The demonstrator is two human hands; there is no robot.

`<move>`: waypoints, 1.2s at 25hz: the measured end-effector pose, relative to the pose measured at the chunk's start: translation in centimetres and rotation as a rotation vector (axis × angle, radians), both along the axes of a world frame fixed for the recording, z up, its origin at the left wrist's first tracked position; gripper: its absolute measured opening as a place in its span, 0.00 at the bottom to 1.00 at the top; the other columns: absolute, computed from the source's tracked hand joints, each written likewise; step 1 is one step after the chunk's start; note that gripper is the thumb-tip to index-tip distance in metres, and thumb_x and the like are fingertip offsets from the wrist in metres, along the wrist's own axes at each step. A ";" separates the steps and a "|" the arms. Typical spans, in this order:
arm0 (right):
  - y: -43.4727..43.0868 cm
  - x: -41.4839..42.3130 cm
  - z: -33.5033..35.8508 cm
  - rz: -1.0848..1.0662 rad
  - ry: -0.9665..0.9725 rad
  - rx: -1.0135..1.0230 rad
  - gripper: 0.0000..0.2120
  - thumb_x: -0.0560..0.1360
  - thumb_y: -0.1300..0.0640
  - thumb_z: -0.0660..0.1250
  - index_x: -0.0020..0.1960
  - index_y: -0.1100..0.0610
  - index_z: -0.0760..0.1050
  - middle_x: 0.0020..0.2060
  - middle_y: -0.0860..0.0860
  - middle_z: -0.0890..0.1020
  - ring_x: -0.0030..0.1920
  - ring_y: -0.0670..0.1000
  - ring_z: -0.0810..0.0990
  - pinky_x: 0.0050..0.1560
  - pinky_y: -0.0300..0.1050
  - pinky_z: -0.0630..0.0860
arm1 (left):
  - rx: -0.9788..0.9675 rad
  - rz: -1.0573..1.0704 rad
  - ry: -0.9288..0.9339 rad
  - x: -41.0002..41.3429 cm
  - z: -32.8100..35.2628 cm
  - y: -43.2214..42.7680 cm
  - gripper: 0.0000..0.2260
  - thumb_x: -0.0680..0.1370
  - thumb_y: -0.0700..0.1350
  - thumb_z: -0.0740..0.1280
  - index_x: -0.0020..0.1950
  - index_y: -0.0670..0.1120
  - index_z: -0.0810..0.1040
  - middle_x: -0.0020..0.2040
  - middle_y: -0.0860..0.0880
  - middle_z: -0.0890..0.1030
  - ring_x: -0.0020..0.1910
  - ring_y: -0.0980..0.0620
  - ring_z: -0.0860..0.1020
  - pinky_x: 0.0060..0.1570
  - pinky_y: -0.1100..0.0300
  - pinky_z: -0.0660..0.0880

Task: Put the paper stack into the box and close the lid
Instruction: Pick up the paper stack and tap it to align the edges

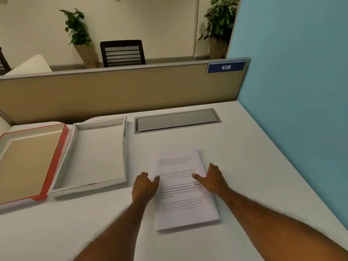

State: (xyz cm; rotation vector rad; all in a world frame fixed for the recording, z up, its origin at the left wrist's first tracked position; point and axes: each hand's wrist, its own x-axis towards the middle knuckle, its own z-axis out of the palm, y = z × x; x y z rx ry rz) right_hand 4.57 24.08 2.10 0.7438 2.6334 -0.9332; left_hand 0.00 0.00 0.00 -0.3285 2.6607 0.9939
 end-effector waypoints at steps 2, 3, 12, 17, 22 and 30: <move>0.1 -0.3 -0.5 -0.052 -0.021 -0.028 0.46 0.67 0.34 0.70 0.72 0.63 0.60 0.70 0.60 0.67 0.70 0.60 0.69 0.67 0.55 0.70 | 0.005 0.017 -0.040 -0.1 0.1 0.5 0.30 0.74 0.60 0.66 0.67 0.40 0.71 0.64 0.42 0.78 0.62 0.42 0.76 0.58 0.50 0.73; 0.1 -0.3 -1.0 -0.072 -0.040 -0.046 0.45 0.66 0.34 0.71 0.70 0.63 0.63 0.68 0.60 0.69 0.67 0.60 0.71 0.65 0.55 0.72 | 0.011 0.017 -0.054 -0.1 0.1 0.5 0.28 0.74 0.59 0.67 0.64 0.39 0.73 0.61 0.43 0.79 0.60 0.42 0.77 0.54 0.52 0.73; 0.2 -2.3 -2.5 -0.228 -0.118 -0.216 0.34 0.59 0.42 0.76 0.57 0.62 0.78 0.56 0.58 0.82 0.55 0.59 0.82 0.57 0.52 0.79 | 0.044 -0.003 -0.133 -1.1 -1.2 0.5 0.15 0.72 0.55 0.72 0.40 0.44 0.78 0.41 0.47 0.82 0.39 0.47 0.81 0.36 0.58 0.74; -0.4 -3.2 -2.4 -0.270 -0.178 -0.164 0.39 0.57 0.38 0.75 0.62 0.60 0.74 0.61 0.58 0.79 0.59 0.59 0.78 0.60 0.53 0.77 | -0.011 -0.034 -0.181 -1.9 -2.0 0.4 0.20 0.70 0.58 0.72 0.49 0.42 0.79 0.47 0.46 0.83 0.43 0.46 0.82 0.43 0.52 0.80; -1.4 -3.4 -2.4 -0.349 -0.066 -0.249 0.42 0.58 0.42 0.75 0.64 0.62 0.66 0.60 0.59 0.78 0.58 0.60 0.79 0.57 0.56 0.79 | -0.023 -0.044 -0.186 -1.9 -1.4 0.5 0.21 0.71 0.57 0.71 0.52 0.42 0.77 0.49 0.45 0.82 0.46 0.45 0.81 0.42 0.54 0.77; -0.9 -3.5 -2.1 -0.406 0.035 -0.424 0.22 0.66 0.56 0.73 0.57 0.65 0.77 0.51 0.59 0.84 0.47 0.58 0.83 0.43 0.45 0.79 | -0.004 -0.043 -0.191 -1.8 -1.5 0.7 0.20 0.72 0.56 0.71 0.53 0.40 0.76 0.48 0.45 0.80 0.42 0.47 0.78 0.43 0.54 0.78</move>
